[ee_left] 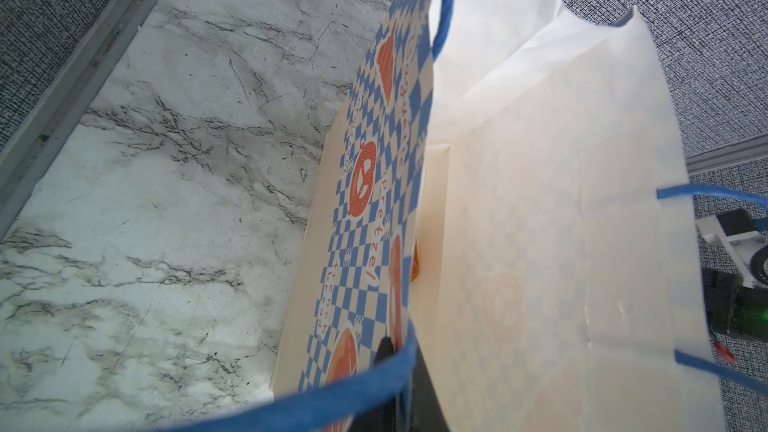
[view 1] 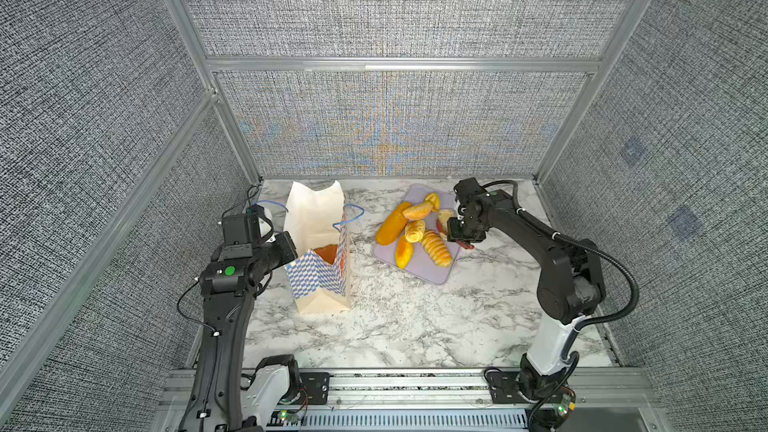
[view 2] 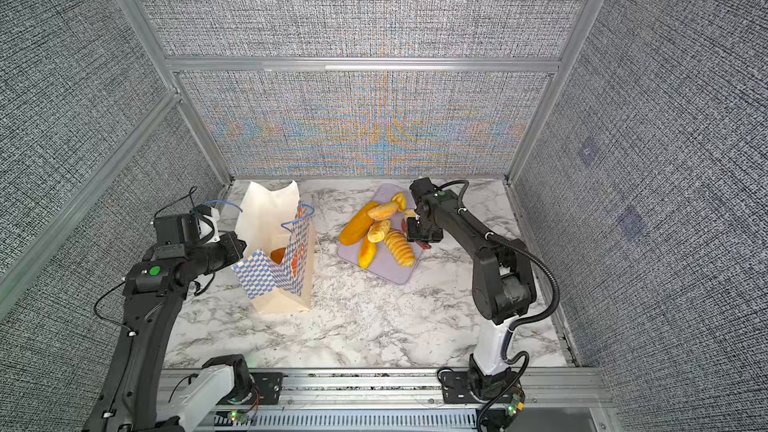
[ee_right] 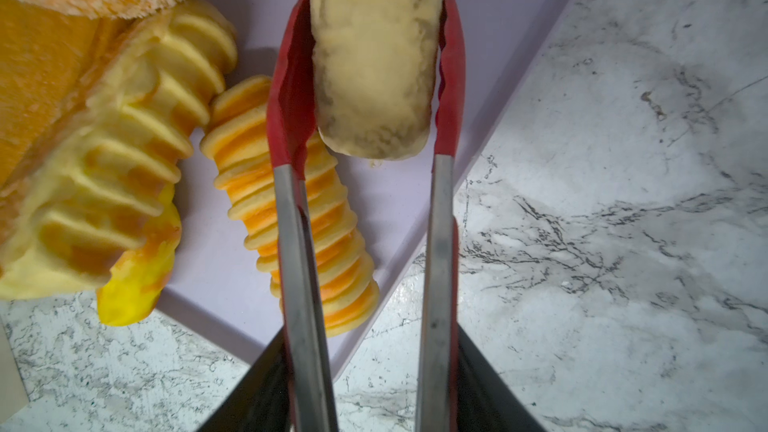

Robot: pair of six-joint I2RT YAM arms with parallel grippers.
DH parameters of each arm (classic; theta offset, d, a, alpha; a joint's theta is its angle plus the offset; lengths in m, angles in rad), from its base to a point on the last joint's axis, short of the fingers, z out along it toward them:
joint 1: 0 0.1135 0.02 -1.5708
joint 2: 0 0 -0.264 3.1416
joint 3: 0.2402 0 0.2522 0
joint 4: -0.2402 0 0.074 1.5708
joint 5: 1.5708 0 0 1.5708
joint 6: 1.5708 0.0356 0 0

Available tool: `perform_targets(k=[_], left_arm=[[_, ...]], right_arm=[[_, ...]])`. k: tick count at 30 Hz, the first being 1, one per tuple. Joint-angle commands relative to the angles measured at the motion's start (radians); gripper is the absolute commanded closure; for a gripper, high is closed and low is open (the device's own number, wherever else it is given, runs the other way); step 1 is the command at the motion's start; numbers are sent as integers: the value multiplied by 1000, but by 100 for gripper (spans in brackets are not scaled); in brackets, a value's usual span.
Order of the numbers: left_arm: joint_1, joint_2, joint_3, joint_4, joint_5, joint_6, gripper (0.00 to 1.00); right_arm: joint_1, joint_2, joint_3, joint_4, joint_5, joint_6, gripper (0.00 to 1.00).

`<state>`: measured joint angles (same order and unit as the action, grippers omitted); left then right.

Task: Place the fake bread into the paper bag
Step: 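Lower the open tongs around the pale oblong bread on the tray, then squeeze the tongs on the pale oblong bread and lift it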

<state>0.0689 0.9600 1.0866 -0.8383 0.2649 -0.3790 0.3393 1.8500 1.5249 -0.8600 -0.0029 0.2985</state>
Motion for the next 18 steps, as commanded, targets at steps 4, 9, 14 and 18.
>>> perform_targets(k=[4,9,14,18], left_arm=[[1,5,4,18,6,-6,92],[1,9,7,19,9,-7,92],[2,10,8,20,10,-8,92],[1,13,10,21,11,-8,92]], right_arm=[[0,-18,-12,9,21,4,47],[-3,-29,-15,7,23,4,50],[-5,-46,-17,6,21,2,52],[-6,-65,-19,3,14,4,53]])
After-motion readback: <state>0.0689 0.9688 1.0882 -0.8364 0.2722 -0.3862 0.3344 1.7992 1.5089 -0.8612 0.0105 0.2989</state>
